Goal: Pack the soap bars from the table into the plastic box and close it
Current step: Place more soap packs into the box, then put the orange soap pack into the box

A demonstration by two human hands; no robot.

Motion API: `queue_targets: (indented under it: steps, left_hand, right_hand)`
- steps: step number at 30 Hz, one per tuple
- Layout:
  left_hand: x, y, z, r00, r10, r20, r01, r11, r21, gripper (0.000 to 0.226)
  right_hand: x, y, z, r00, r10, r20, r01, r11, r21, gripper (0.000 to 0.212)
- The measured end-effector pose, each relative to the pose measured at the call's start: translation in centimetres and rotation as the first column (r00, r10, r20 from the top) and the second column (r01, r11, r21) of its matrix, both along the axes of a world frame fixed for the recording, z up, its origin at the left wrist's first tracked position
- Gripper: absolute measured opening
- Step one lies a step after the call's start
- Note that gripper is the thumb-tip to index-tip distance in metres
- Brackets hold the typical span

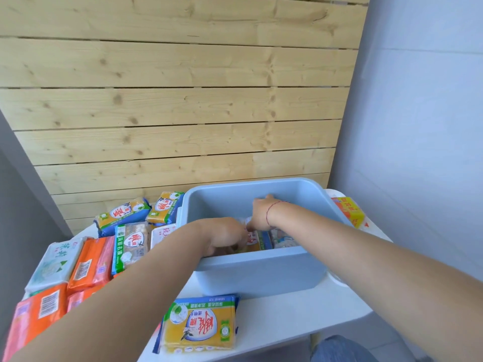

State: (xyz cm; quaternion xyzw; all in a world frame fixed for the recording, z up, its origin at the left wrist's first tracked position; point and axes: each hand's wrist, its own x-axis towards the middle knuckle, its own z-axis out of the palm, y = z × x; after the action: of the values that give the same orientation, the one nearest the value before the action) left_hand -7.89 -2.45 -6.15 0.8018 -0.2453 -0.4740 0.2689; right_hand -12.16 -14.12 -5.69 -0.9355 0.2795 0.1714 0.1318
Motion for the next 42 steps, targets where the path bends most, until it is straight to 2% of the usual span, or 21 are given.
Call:
queue_targets:
  steps: [2,4,5,7,8,9,11,13,15,16,19,22,25,28,30,32,34,36,38,40,42]
  left_hand:
    - [0.1,-0.3,-0.2,0.999,-0.032,0.005,0.032,0.999,0.027,0.023]
    - [0.3,-0.4,-0.4,0.998,-0.063,0.008,0.063,0.997,0.043,0.019]
    - [0.4,-0.4,-0.6,0.998,-0.068,-0.001,0.068,0.997,0.041,0.016]
    - [0.5,-0.3,-0.9,0.998,-0.059,-0.017,0.059,0.998,0.026,0.012]
    - [0.5,-0.3,-0.9,0.998,-0.051,-0.021,0.051,0.999,0.018,0.014]
    - [0.5,-0.5,-0.9,0.999,-0.045,-0.026,0.045,0.999,0.011,0.016]
    - [0.6,-0.4,-1.0,0.999,-0.034,-0.035,0.035,0.999,0.007,0.021]
    - [0.5,-0.5,-1.0,0.999,-0.025,-0.035,0.025,1.0,0.002,0.023]
    - [0.6,-0.6,-1.1,0.999,-0.017,-0.048,0.017,1.0,-0.007,0.024]
    - [0.6,-0.7,-1.1,0.999,-0.012,-0.053,0.012,1.0,-0.011,0.024]
    - [0.7,-0.5,-1.1,0.996,0.007,-0.089,-0.008,1.0,-0.014,0.022]
    - [0.6,-0.3,-1.1,0.992,0.013,-0.123,-0.014,1.0,-0.007,0.013]
    - [0.7,-0.2,-1.1,0.988,0.015,-0.157,-0.015,1.0,-0.001,0.007]
    - [0.6,-0.3,-1.0,0.987,0.045,-0.154,-0.048,0.999,-0.013,0.011]
    - [0.4,-0.4,-1.0,0.986,0.098,-0.133,-0.105,0.993,-0.048,0.014]
    - [0.3,-0.5,-1.0,0.988,0.136,-0.07,-0.143,0.983,-0.112,0.016]
    - [0.5,-0.5,-0.6,0.987,0.159,0.04,-0.147,0.966,-0.215,0.01]
    - [1.1,-0.5,-0.1,0.952,0.266,0.149,-0.194,0.906,-0.377,0.014]
    - [1.9,0.0,0.8,0.854,0.488,0.18,-0.305,0.75,-0.587,0.026]
    - [2.7,1.1,1.7,0.745,0.652,0.14,-0.355,0.565,-0.745,0.029]
    - [3.5,2.1,1.8,0.685,0.716,0.134,-0.359,0.492,-0.793,0.029]
  right_hand:
    - [-0.6,-1.0,0.3,0.999,0.035,-0.033,-0.036,0.999,-0.034,0.026]
    - [-1.0,-3.1,1.3,0.986,-0.011,0.169,-0.01,0.992,0.123,0.028]
    - [-1.5,-4.5,2.2,0.934,-0.086,0.346,0.0,0.971,0.241,0.021]
    - [-3.0,-7.7,4.6,0.735,-0.256,0.627,0.003,0.927,0.374,0.014]
    - [-4.0,-9.6,5.3,0.654,-0.281,0.702,0.02,0.935,0.355,0.022]
    - [-5.1,-11.6,5.8,0.629,-0.261,0.732,0.055,0.954,0.293,0.031]
    - [-6.9,-14.9,5.3,0.759,-0.167,0.629,0.127,0.986,0.109,0.05]
    - [-8.4,-16.7,3.2,0.946,-0.107,0.306,0.106,0.994,0.019,0.072]
    - [-8.8,-16.9,0.4,1.0,-0.017,0.011,0.018,0.997,-0.075,0.093]
    - [-8.6,-17.0,-1.1,1.0,0.012,-0.027,-0.015,0.994,-0.112,0.092]
    - [-7.9,-17.0,-4.0,0.999,-0.011,0.043,0.015,0.997,-0.078,0.043]
    - [-7.7,-17.2,-5.0,0.997,-0.004,0.071,0.017,0.983,-0.184,0.024]
    - [-8.0,-17.5,-5.5,0.993,0.012,0.116,0.027,0.945,-0.326,0.027]
    - [-9.2,-17.5,-3.4,0.959,-0.156,0.239,0.205,0.958,-0.199,0.027]
    - [-9.9,-17.6,-0.8,0.896,-0.259,0.36,0.329,0.933,-0.146,0.041]
    - [-10.1,-17.2,2.3,0.812,-0.28,0.513,0.422,0.888,-0.184,0.056]
    - [-9.8,-15.8,5.8,0.706,-0.246,0.664,0.473,0.862,-0.183,0.054]
    - [-8.8,-13.4,9.0,0.619,-0.227,0.752,0.432,0.898,-0.084,0.054]
    - [-7.1,-10.2,10.7,0.591,-0.258,0.764,0.266,0.957,0.117,0.052]
    - [-5.1,-6.5,10.1,0.637,-0.315,0.703,0.058,0.93,0.364,0.035]
    - [-2.7,-3.0,7.9,0.713,-0.362,0.6,0.011,0.862,0.507,0.032]
